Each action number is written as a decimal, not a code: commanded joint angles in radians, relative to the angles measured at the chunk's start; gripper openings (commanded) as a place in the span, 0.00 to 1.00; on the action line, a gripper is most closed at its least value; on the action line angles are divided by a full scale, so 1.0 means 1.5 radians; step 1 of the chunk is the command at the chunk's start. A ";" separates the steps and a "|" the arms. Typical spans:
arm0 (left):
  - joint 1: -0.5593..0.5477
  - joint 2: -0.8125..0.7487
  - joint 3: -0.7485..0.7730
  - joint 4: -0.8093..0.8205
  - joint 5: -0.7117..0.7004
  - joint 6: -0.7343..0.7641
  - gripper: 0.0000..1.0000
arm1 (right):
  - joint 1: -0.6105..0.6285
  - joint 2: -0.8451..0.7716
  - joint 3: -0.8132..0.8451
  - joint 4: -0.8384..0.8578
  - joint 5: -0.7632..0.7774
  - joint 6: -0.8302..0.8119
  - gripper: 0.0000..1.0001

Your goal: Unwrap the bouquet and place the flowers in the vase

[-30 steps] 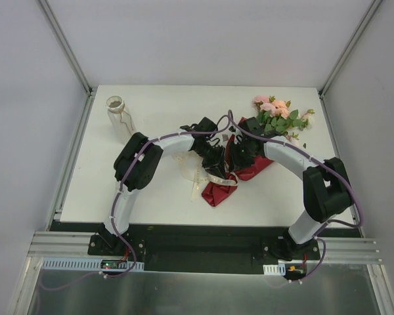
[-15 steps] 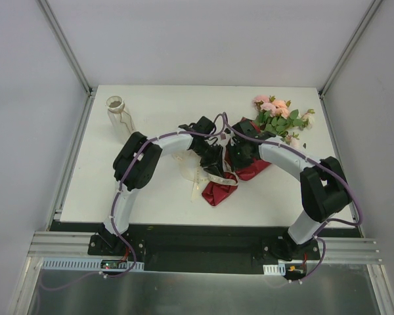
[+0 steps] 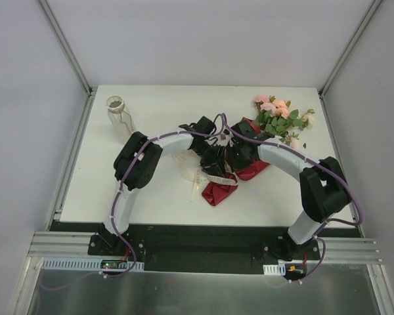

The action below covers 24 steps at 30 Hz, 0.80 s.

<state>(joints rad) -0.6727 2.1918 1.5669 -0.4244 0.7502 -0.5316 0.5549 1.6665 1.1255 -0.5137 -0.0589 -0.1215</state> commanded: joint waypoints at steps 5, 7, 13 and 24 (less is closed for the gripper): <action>-0.016 0.031 0.032 -0.001 0.018 0.019 0.43 | 0.032 0.005 0.003 -0.009 -0.018 -0.037 0.10; -0.018 0.033 0.033 -0.001 0.018 0.021 0.40 | 0.034 0.011 0.004 -0.008 -0.021 -0.035 0.08; -0.018 0.024 0.028 -0.001 -0.004 0.022 0.18 | 0.033 0.004 0.019 0.002 0.022 -0.002 0.00; -0.026 0.010 0.016 -0.031 -0.086 0.030 0.00 | 0.079 -0.047 -0.007 0.052 0.328 0.098 0.00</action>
<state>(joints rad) -0.6888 2.2208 1.5845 -0.4358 0.6922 -0.5339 0.6178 1.6627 1.1252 -0.4782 0.2104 0.0044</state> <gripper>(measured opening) 0.002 0.006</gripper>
